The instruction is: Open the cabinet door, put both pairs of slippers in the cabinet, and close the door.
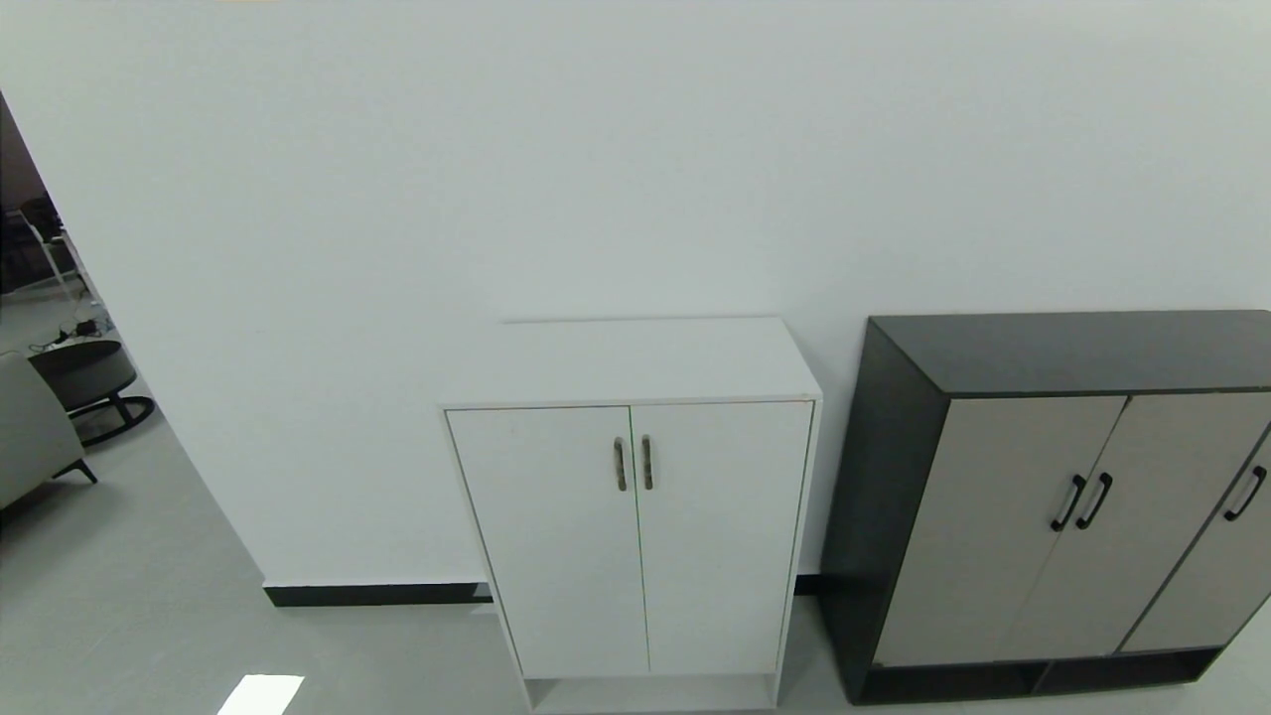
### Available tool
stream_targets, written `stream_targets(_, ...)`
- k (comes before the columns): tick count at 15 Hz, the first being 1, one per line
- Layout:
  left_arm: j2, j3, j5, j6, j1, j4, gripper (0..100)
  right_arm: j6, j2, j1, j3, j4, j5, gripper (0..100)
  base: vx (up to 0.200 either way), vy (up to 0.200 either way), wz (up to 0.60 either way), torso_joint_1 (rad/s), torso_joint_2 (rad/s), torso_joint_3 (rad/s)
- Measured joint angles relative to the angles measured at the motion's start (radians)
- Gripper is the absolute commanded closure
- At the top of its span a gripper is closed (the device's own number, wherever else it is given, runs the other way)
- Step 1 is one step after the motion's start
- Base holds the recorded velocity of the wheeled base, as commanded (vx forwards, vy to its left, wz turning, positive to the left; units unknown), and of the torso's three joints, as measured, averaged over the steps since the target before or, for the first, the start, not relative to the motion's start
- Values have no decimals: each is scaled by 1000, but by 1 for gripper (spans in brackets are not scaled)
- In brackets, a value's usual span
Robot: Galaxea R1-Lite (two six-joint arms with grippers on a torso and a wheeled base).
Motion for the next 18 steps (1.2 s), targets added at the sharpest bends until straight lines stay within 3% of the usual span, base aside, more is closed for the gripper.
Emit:
stream_targets(6, 0, 0, 4, -2, 0, 0, 100, -96, -26, 34, -1, -2, 16, 100, 0, 0, 0, 0, 0, 0)
stream_targets(16, 0, 0, 29, -10, 0, 0, 100, -98, -74, -225, -1, 2, 7, 100, 0, 0, 0, 0, 0, 0)
stream_targets(18, 0, 0, 29, -10, 0, 0, 100, -75, -138, -191, -1, 3, 15, 100, 0, 0, 0, 0, 0, 0)
